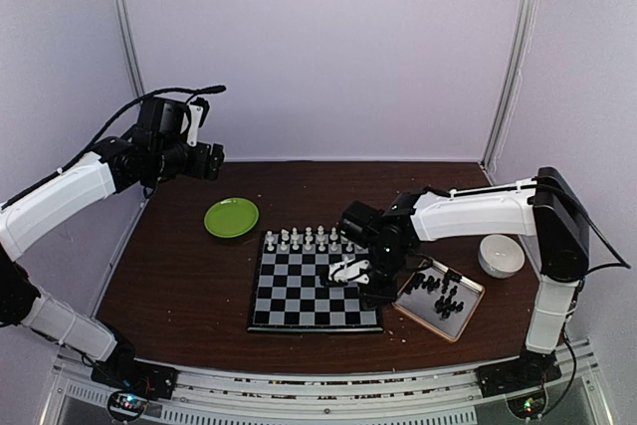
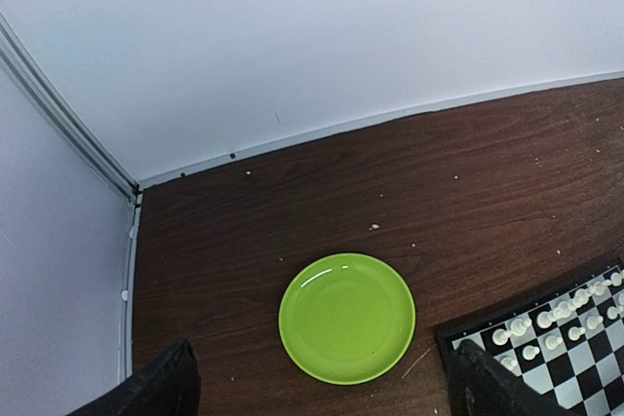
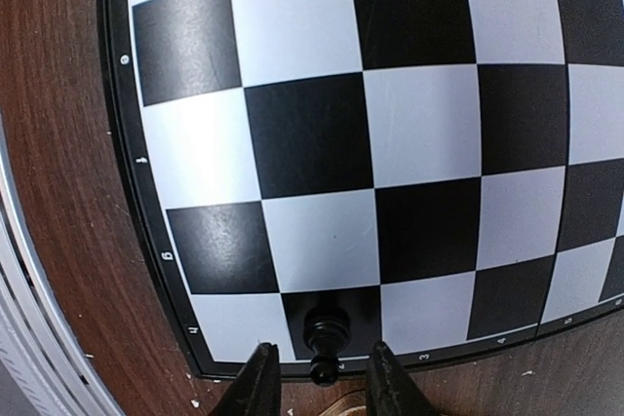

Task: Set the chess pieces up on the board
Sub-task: Place the pawn at a7, then pick up the pawn from the storage box, then place the pawn at b7.

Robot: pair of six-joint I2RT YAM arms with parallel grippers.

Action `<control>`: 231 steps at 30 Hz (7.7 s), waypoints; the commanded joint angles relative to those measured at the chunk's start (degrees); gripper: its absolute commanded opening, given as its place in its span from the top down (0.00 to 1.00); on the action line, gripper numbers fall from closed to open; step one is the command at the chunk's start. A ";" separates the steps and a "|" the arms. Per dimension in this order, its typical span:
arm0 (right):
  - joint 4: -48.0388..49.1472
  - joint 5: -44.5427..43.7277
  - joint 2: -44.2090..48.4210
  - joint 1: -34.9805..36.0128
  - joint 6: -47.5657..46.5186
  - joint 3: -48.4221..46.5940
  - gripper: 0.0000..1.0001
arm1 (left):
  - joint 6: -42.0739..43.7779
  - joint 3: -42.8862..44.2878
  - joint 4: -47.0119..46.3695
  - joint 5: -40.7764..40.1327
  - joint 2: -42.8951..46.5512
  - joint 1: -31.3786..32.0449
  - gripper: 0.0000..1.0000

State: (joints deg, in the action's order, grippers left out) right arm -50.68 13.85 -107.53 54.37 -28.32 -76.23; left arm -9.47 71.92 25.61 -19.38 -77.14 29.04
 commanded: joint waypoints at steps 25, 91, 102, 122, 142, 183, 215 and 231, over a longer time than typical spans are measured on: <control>1.61 -5.03 25.70 -25.31 -2.91 18.72 0.76 | 5.44 3.33 -1.15 25.54 -7.98 15.98 0.23; 1.91 -2.73 12.21 -27.65 -4.73 17.34 0.96 | -11.18 -7.90 -7.15 27.04 -23.75 24.58 0.31; 1.37 -2.42 15.21 -27.64 -4.65 17.86 1.00 | -11.11 -7.68 -7.15 27.07 -24.27 24.58 0.31; -0.32 -3.08 17.82 -27.65 -4.14 16.88 1.00 | -10.57 -7.11 -6.72 26.26 -23.88 24.58 0.31; -7.18 -2.44 22.29 -18.77 -4.20 4.23 1.00 | 1.67 15.47 9.13 18.21 -11.84 10.25 0.29; -13.00 -2.74 -8.18 4.00 -2.18 -17.29 1.00 | 2.33 2.25 0.15 4.54 2.00 -2.98 0.27; -10.77 -4.66 -10.91 3.99 -1.30 -17.50 0.92 | 3.56 2.35 0.23 5.71 1.56 -2.94 0.27; -11.03 -4.42 -10.35 4.05 -1.34 -17.69 0.72 | 3.76 2.26 0.19 5.84 1.56 -2.98 0.27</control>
State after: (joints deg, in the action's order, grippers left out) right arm -61.84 10.26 -117.93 58.33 -29.95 -92.64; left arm -6.35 74.37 28.38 -14.11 -75.59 25.98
